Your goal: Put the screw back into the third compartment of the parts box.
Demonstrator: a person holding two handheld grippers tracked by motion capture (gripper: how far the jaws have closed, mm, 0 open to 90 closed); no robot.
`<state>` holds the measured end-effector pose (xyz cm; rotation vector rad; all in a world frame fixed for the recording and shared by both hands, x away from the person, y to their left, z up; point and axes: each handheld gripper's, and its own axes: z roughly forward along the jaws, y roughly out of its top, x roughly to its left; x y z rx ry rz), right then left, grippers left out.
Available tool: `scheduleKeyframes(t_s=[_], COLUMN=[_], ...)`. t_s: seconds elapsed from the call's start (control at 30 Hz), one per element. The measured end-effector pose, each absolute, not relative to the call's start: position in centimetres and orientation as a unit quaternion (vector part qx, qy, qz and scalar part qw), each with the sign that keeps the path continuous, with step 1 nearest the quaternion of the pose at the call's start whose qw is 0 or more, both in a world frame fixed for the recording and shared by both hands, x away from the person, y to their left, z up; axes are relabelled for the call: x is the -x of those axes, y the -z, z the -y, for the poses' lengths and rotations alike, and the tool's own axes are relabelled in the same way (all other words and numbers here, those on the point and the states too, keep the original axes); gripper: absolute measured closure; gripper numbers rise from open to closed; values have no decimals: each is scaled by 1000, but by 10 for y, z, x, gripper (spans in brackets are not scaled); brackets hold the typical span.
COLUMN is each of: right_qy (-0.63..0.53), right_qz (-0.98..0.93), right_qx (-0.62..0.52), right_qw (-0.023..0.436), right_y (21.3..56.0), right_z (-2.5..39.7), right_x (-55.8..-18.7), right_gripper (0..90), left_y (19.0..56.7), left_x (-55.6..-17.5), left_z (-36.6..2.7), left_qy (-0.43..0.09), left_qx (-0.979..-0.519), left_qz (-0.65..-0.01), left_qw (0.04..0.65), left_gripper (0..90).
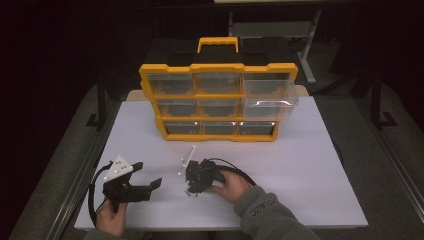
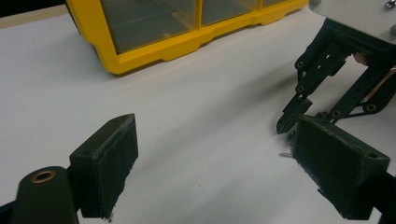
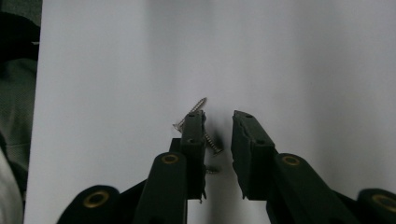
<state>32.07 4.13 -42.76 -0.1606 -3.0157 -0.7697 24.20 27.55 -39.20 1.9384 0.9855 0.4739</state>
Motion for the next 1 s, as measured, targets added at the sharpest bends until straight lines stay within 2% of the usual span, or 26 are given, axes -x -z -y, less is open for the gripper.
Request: scheduleKeyframes(t_s=[0.2,0.57,1.0], right_qy=[243,256,275], right_qz=[969,964,957], right_qx=[41,74,88], right_qw=[-9,24,26], right_y=[428,429,425], right_z=[-42,-38,-29], right_x=[-318,-325,-330], right_gripper=[825,842,842], left_y=[390,390,389], left_x=[-241,-241,-240], left_z=[-275,-275,-277], left_qy=[-197,-197,-197], left_qx=[-780,-777,-778], left_qz=[-396,-398,-398], left_qw=[443,446,444], left_gripper=[140,140,140])
